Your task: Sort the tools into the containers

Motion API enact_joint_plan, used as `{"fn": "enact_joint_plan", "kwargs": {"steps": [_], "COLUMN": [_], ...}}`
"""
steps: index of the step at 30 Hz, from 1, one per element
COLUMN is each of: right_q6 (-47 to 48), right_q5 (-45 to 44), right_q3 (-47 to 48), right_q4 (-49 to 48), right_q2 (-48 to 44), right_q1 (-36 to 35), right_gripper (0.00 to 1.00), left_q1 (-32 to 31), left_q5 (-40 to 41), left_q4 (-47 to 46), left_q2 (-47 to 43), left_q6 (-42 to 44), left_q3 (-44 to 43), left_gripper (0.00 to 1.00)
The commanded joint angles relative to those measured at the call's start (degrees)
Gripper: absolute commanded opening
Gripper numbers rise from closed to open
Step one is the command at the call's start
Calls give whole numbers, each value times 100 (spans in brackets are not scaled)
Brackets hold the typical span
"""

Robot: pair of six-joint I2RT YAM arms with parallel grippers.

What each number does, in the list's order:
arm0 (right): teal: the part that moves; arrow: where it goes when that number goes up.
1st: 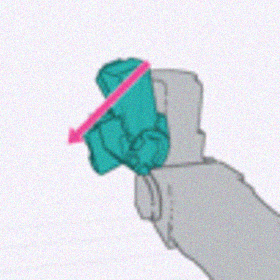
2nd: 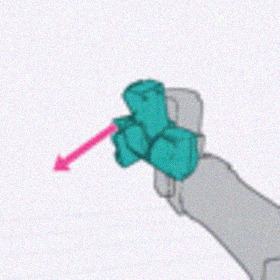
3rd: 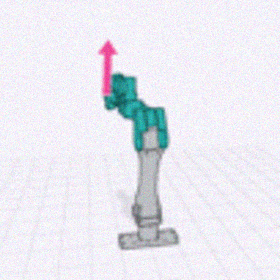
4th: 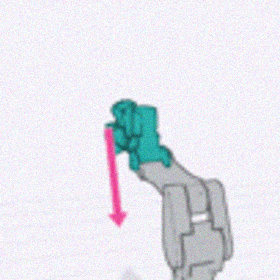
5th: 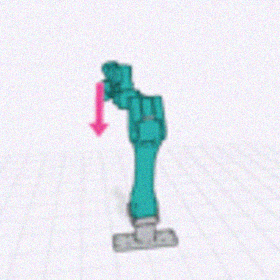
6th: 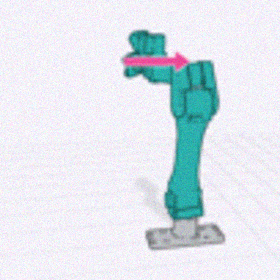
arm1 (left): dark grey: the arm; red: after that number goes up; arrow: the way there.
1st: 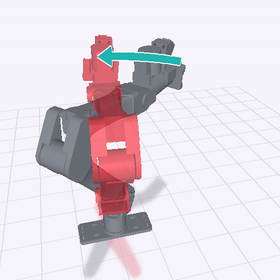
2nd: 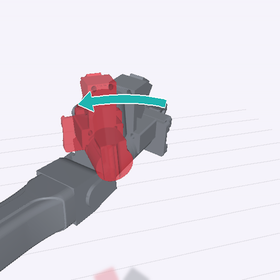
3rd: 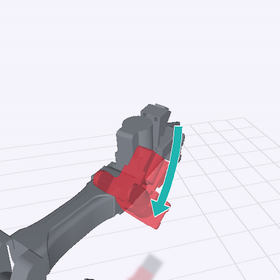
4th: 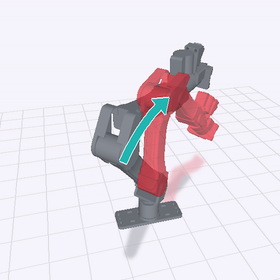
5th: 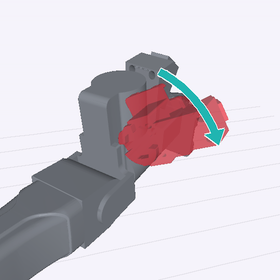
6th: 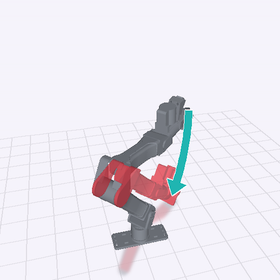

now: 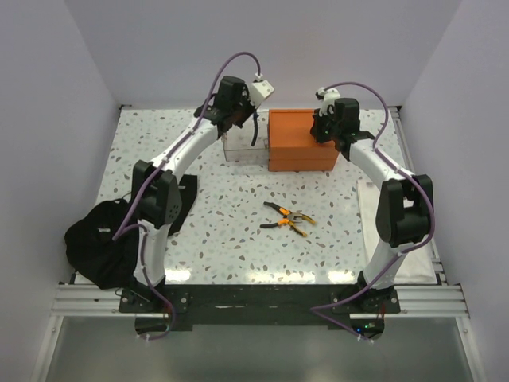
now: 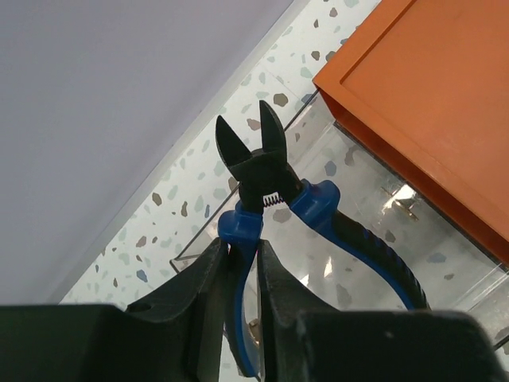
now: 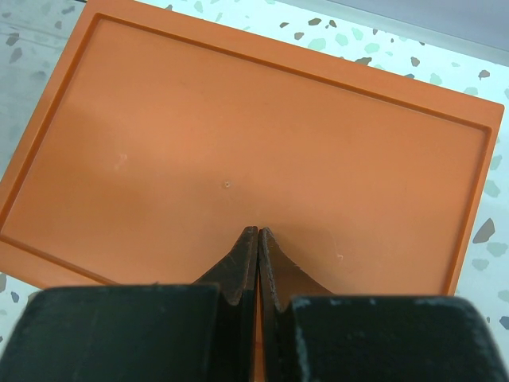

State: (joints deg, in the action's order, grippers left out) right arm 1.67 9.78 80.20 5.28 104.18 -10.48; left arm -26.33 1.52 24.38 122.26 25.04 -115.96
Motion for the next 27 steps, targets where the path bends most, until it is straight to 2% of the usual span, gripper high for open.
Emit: {"fn": "enact_joint_plan", "kwargs": {"steps": [1, 10, 15, 18, 19, 22, 25, 27], "right_q6": [-18, 52, 61, 70, 79, 105, 105, 105], "right_q5": [-231, -284, -284, -301, -319, -319, -319, -319], "right_q3": [-356, -295, -295, -269, -268, -260, -268, -277], "right_q4": [1133, 1151, 1151, 1159, 1151, 1186, 1195, 1195], "right_q2": [340, 410, 428, 436, 428, 419, 401, 384], "right_q1": [20, 11, 11, 11, 20, 20, 11, 11], "right_gripper": [0, 0, 0, 0, 0, 0, 0, 0], "left_q1": [-4, -48, -66, -66, -66, -57, -57, -57], "left_q5": [-125, -1004, -724, -670, -697, -758, -618, -312], "left_q4": [-549, -338, -110, 137, 163, 41, -240, -468], "left_q2": [52, 141, 237, 255, 229, 79, -123, -341], "left_q6": [221, 264, 204, 116, 72, -129, -428, -613], "left_q3": [-436, -419, -287, -269, -252, -164, -172, -260], "left_gripper": [0, 1, 5, 19, 33, 53, 62, 63]}}
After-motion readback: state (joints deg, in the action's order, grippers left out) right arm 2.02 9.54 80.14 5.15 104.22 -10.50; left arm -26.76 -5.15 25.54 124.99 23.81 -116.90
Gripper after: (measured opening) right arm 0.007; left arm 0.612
